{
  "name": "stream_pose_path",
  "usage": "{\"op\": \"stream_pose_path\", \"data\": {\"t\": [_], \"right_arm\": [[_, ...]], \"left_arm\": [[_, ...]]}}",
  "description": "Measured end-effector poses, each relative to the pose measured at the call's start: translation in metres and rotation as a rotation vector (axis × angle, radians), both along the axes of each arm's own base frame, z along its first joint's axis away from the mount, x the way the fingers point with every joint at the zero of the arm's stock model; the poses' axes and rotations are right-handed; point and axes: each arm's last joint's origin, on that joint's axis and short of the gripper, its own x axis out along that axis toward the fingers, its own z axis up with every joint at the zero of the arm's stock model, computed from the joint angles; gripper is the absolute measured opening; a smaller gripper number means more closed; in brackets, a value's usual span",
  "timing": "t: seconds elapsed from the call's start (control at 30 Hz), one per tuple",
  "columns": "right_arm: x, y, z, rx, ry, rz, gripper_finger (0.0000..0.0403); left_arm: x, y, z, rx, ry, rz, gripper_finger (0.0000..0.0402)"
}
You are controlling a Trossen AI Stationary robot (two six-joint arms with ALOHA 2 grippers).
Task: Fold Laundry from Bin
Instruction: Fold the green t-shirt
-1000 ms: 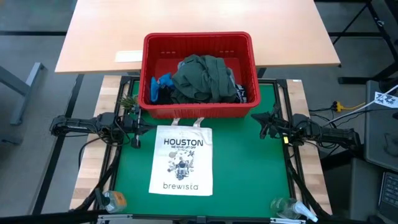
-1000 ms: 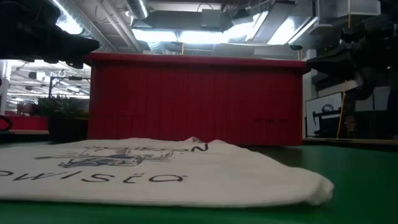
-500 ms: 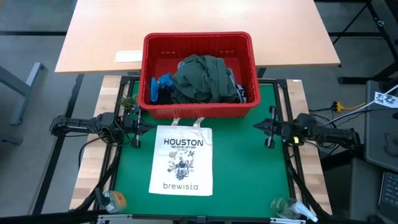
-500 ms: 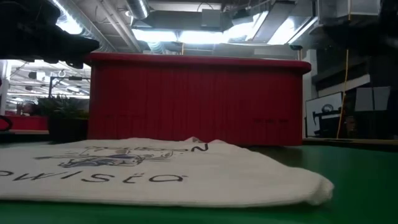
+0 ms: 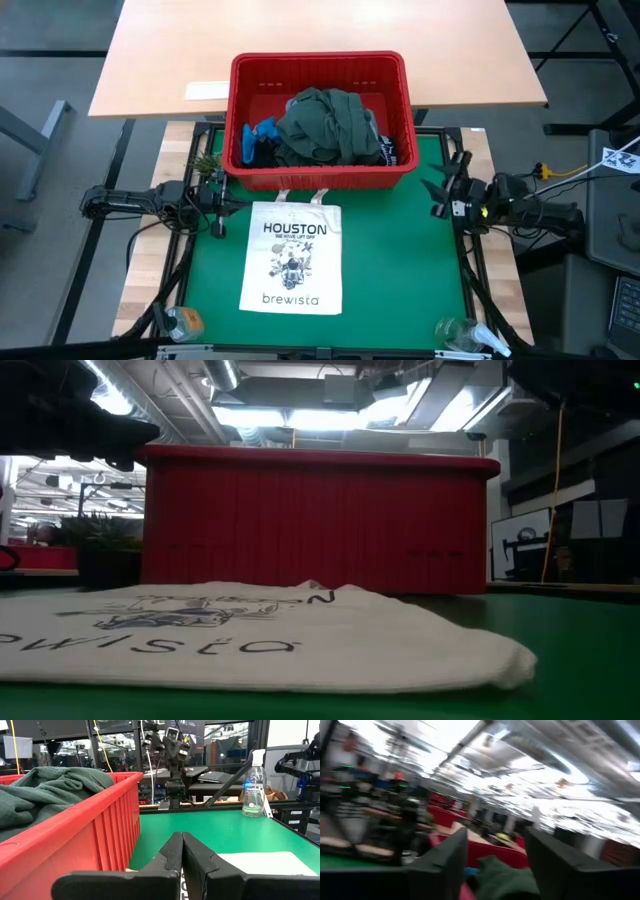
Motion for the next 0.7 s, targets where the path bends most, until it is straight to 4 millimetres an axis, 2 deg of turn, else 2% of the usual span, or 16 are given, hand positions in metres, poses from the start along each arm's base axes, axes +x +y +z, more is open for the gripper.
{"op": "stream_pose_path", "data": {"t": [0.13,0.23,0.43,0.57,0.7], "right_arm": [[0.013,-0.004,0.018,-0.001,0.085,-0.117,0.0252],[0.029,-0.007,0.034,0.002,0.182,-0.17,0.0263],[0.069,-0.025,0.064,0.043,0.437,-0.351,0.0256],[0.095,-0.045,0.081,0.097,0.616,-0.371,0.0246],[0.118,-0.065,0.081,0.224,0.822,-0.357,0.0236]], "left_arm": [[0.0,0.0,0.002,-0.003,-0.022,0.0,0.0],[0.0,0.0,0.003,-0.003,-0.027,0.0,0.0],[0.0,0.0,0.003,-0.003,-0.028,0.0,0.0],[0.0,0.0,0.003,-0.003,-0.028,0.0,0.0],[0.0,0.0,0.003,-0.003,-0.028,0.0,0.0]]}}
